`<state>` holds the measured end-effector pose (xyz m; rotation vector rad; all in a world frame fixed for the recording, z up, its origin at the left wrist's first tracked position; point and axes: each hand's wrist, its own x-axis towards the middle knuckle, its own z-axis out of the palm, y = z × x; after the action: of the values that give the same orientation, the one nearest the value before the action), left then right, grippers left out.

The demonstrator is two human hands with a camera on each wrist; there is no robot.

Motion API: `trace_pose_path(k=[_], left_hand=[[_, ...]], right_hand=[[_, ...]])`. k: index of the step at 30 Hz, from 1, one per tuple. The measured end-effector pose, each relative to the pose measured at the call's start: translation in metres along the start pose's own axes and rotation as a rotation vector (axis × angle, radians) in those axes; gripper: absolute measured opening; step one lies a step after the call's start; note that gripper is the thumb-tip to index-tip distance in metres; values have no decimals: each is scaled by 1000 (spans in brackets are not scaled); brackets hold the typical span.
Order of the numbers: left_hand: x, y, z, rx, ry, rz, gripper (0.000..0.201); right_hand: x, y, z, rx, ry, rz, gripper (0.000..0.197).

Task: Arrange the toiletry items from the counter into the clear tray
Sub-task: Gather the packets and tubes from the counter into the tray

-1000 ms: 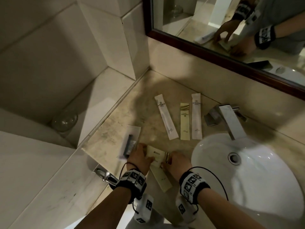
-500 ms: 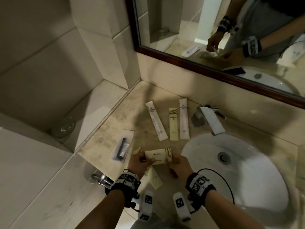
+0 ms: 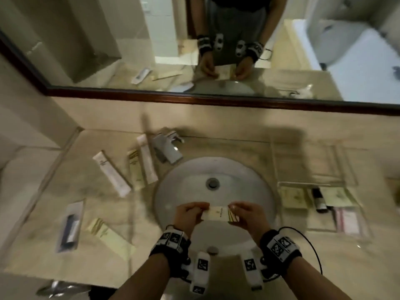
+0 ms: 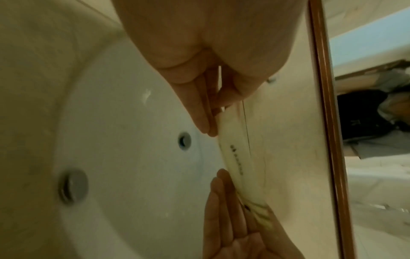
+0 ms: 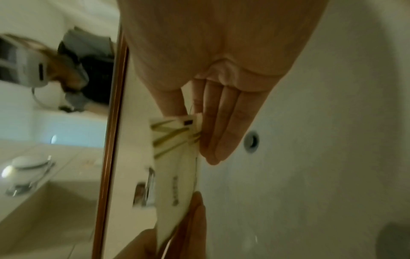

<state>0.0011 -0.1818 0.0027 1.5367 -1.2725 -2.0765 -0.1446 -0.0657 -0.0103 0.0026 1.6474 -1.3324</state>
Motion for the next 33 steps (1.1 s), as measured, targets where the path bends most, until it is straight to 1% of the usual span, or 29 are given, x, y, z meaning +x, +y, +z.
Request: trace_pose_path(k=[3, 6, 7, 8, 10, 13, 15, 17, 19, 21, 23, 26, 28, 31, 33], left_hand=[[0, -3, 70, 79, -93, 9, 22], [6, -10, 126, 170, -165, 13, 34], [7, -12, 142, 186, -181, -12, 35], [9, -14, 163, 197, -200, -52, 30], [9, -17, 188, 216, -205, -112, 17], [17, -21, 223, 254, -152, -123, 12], [24, -20, 235, 265, -112, -119, 10], [36, -22, 245, 336, -68, -71, 11], [45, -22, 251, 547, -41, 47, 8], [48, -17, 257, 781, -13, 150, 16], [51, -14, 263, 975, 6, 233, 23], [56, -8, 269, 1208, -29, 321, 23], [60, -9, 270, 1251, -46, 334, 18], [62, -8, 271, 1220, -31, 351, 13], [62, -7, 269, 1175, -28, 356, 12]], right_hand=[[1, -8, -73, -12, 44, -26, 13], [0, -14, -127, 16, 116, -44, 16], [0, -16, -141, 16, 139, -52, 17], [1, -17, -160, 23, 169, -58, 18], [3, -20, -184, -4, 208, -62, 20], [13, -26, -220, -100, 268, -46, 21], [19, -30, -233, -246, 315, -43, 19], [28, -35, -243, -399, 357, -58, 17], [36, -42, -247, -519, 386, -79, 16], [44, -50, -248, -620, 404, -87, 11], [51, -56, -247, -737, 418, -87, 10], [61, -59, -245, -873, 433, -79, 15], [66, -59, -243, -919, 441, -78, 18], [69, -60, -240, -954, 445, -89, 18], [66, -61, -237, -952, 463, -109, 14]])
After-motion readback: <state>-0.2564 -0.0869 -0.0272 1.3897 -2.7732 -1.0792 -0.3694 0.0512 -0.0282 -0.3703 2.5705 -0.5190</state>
